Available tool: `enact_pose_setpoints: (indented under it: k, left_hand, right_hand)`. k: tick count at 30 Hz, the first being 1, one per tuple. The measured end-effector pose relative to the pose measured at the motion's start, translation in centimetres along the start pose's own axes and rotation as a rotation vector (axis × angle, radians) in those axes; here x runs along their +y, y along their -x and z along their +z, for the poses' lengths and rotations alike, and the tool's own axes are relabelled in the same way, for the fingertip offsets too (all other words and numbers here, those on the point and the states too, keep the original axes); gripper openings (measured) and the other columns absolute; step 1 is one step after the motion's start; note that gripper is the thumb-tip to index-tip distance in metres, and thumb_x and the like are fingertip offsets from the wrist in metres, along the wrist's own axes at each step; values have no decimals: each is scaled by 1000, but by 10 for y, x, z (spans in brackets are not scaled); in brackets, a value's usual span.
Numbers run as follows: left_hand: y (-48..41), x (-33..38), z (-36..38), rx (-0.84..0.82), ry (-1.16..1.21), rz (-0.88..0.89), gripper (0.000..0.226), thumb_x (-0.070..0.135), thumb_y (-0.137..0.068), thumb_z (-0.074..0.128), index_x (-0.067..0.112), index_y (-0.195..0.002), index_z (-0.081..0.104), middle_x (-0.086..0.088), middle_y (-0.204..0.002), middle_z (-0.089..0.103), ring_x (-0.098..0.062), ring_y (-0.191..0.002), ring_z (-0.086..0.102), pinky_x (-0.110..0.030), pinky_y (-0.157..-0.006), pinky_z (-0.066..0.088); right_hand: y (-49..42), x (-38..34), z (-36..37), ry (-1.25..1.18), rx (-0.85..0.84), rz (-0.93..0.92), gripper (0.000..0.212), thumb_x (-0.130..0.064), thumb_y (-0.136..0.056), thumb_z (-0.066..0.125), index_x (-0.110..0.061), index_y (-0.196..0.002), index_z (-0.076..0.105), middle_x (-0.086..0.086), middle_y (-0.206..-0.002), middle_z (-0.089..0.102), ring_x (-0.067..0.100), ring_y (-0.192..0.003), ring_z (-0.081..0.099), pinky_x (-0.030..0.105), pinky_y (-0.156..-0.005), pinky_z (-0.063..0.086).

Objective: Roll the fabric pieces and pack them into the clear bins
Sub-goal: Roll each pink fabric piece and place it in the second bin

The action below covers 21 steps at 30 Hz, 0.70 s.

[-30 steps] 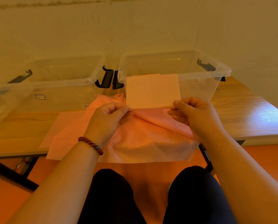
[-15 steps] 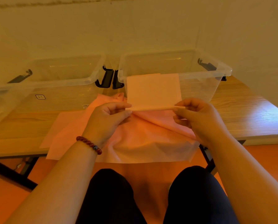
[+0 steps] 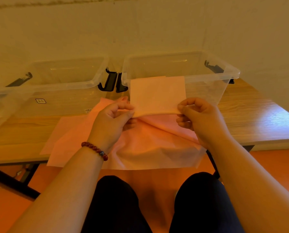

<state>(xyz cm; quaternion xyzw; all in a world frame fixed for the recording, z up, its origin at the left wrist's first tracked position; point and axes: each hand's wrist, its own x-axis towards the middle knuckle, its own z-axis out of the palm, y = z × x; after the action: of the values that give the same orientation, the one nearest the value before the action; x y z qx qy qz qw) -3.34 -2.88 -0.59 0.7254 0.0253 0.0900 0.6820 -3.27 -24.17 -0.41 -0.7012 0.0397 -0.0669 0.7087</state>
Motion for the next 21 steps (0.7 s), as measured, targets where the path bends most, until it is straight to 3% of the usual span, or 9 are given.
enact_pose_setpoints:
  k: [4,9,14,19,21]
  left_hand:
    - [1,0,-6,-37,34,-38,14,4,-85,66,16,-86,71,0,-81,72,-8,-71,68,-18,-64,54]
    - [1,-2,-7,-39,20,-36,10,9,-87,65,16,-84,71,4,-73,73,-7,-71,68,-18,-64,54]
    - [-1,-1,-3,-22,47,-57,9,9,-88,64,14,-82,68,2,-75,72,-9,-70,69,-20,-63,55]
    - [-2,2,-3,-33,1,-4,12,6,-89,63,17,-83,64,0,-103,65,-7,-62,66,-20,-57,55]
    - [-1,2,-5,-37,9,-13,13,5,-88,63,16,-82,67,-3,-97,68,-8,-65,66,-19,-58,55]
  right_hand:
    - [1,3,-5,17,-67,29,7,-12,-83,73,-14,-90,71,3,-79,69,12,-70,69,24,-67,58]
    - [3,3,-5,15,-47,55,7,-17,-91,66,-12,-89,70,1,-78,72,12,-75,72,27,-65,58]
    - [1,-2,-1,-21,-31,62,7,-14,-93,63,-11,-86,65,3,-71,72,15,-72,72,27,-65,57]
    - [0,-2,0,-17,-40,33,5,-12,-93,63,-15,-90,67,2,-67,68,14,-62,68,26,-63,58]
    - [2,-3,-2,-21,-69,47,4,-15,-89,67,-11,-89,70,3,-68,69,13,-63,68,25,-63,58]
